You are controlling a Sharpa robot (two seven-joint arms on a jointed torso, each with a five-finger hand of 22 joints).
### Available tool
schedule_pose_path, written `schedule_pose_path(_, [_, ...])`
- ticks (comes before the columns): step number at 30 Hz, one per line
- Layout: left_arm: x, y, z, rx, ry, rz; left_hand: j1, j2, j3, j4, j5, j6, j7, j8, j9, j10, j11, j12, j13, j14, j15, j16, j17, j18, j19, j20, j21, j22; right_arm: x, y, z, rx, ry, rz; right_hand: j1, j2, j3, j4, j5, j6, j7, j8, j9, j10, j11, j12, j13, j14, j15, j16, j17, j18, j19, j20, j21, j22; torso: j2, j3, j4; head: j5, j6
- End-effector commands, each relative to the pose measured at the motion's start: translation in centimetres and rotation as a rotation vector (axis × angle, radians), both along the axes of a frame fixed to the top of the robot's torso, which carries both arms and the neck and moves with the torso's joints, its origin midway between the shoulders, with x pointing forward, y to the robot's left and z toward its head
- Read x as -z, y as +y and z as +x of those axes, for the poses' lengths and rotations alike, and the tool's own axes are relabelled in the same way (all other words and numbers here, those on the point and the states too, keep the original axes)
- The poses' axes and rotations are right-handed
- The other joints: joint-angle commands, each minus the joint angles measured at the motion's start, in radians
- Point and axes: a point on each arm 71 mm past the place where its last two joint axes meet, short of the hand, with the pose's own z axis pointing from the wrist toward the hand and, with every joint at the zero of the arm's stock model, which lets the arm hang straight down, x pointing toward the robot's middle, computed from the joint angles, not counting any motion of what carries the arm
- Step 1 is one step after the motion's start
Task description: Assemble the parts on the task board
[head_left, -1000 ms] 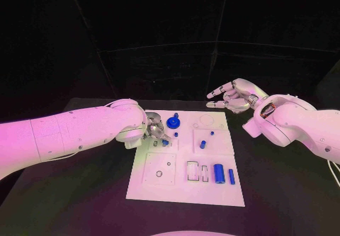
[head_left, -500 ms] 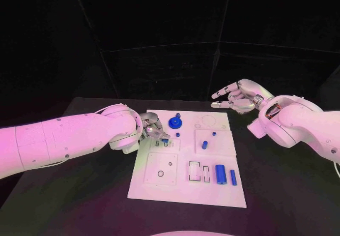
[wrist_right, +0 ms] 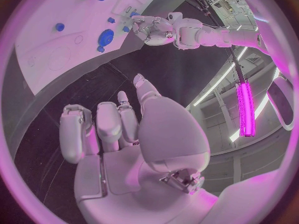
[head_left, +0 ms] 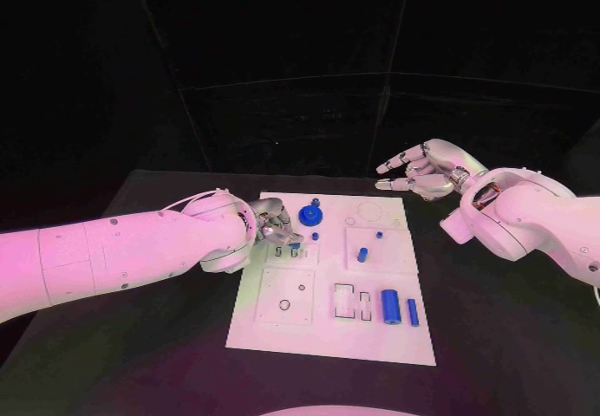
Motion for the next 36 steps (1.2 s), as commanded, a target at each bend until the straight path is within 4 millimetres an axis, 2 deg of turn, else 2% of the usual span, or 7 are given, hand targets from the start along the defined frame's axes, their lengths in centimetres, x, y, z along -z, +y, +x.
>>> schedule_pose_path(1, [-0.1, 0.0, 0.2, -0.004, -0.037, 0.032, 0.006, 0.005, 0.175, -0.170, 0.000, -0.002, 0.004, 0.007, 0.001, 0.005, -0.001, -0.001, 0.000, 0.107, 0.003, 0.003, 0.263, -0.010, 0.019, 0.004, -0.004, 0.033, -0.1, 0.1, 0.0, -0.011, -0.006, -0.007, 0.005, 0.001, -0.006, -0.001, 0.005, 0.006, 0.000, 0.006, -0.002, 0.003, -0.002, -0.008, 0.027, 0.003, -0.004, -0.006, -0.002, 0.015, -0.002, -0.005, -0.006, 0.086, 0.001, -0.0005, 0.0002, -0.001, -0.002])
schedule_pose_path(10, [0.3, -0.2, 0.5, -0.001, -0.004, 0.067, 0.005, 0.005, 0.176, -0.169, 0.000, -0.002, 0.004, 0.007, 0.002, 0.005, -0.001, -0.002, -0.001, 0.107, 0.003, 0.003, 0.263, -0.010, 0.018, 0.004, -0.005, 0.031, -0.1, 0.3, 0.0, -0.016, -0.008, -0.006, 0.004, 0.001, -0.007, -0.001, 0.005, 0.006, 0.000, 0.006, -0.002, 0.003, -0.002, -0.009, 0.026, 0.003, -0.004, -0.006, -0.002, 0.015, -0.002, -0.005, -0.007, 0.085, 0.001, -0.0005, -0.0002, 0.001, -0.008])
schedule_pose_path(14, [0.5, -0.2, 0.5, 0.004, 0.009, 0.079, 0.005, 0.005, 0.176, -0.169, 0.000, -0.002, 0.005, 0.007, 0.002, 0.005, -0.001, -0.002, -0.001, 0.107, 0.003, 0.003, 0.263, -0.010, 0.018, 0.004, -0.005, 0.030, -0.1, 0.4, 0.1, -0.018, -0.008, -0.005, 0.004, 0.001, -0.007, -0.001, 0.005, 0.006, 0.000, 0.006, -0.002, 0.003, -0.002, -0.009, 0.026, 0.003, -0.004, -0.006, -0.002, 0.015, -0.002, -0.005, -0.007, 0.085, 0.000, -0.0006, 0.0009, -0.004, -0.009])
schedule_pose_path(17, [0.6, -0.2, 0.5, 0.006, 0.018, 0.086, 0.004, 0.005, 0.176, -0.168, -0.001, -0.001, 0.005, 0.007, 0.002, 0.006, 0.000, -0.002, -0.001, 0.107, 0.003, 0.003, 0.263, -0.010, 0.018, 0.004, -0.006, 0.029, -0.1, 0.5, 0.1, -0.020, -0.008, -0.005, 0.004, 0.001, -0.007, -0.001, 0.005, 0.006, 0.000, 0.006, -0.002, 0.003, -0.002, -0.009, 0.026, 0.003, -0.004, -0.006, -0.002, 0.015, -0.002, -0.005, -0.007, 0.085, 0.000, 0.0004, 0.0010, -0.001, -0.010])
schedule_pose_path(36, [1.0, -0.3, 0.6, 0.014, 0.039, 0.101, 0.002, 0.005, 0.177, -0.167, -0.001, -0.001, 0.005, 0.007, 0.002, 0.007, 0.000, -0.001, 0.000, 0.107, 0.003, 0.003, 0.263, -0.010, 0.018, 0.004, -0.005, 0.031, -0.1, 0.8, 0.1, -0.026, -0.004, -0.006, 0.004, 0.003, -0.007, 0.000, 0.006, 0.006, 0.000, 0.006, -0.002, 0.002, -0.002, -0.010, 0.025, 0.003, -0.004, -0.006, -0.002, 0.016, -0.002, -0.005, -0.007, 0.085, 0.000, 0.0004, 0.0014, 0.000, -0.014])
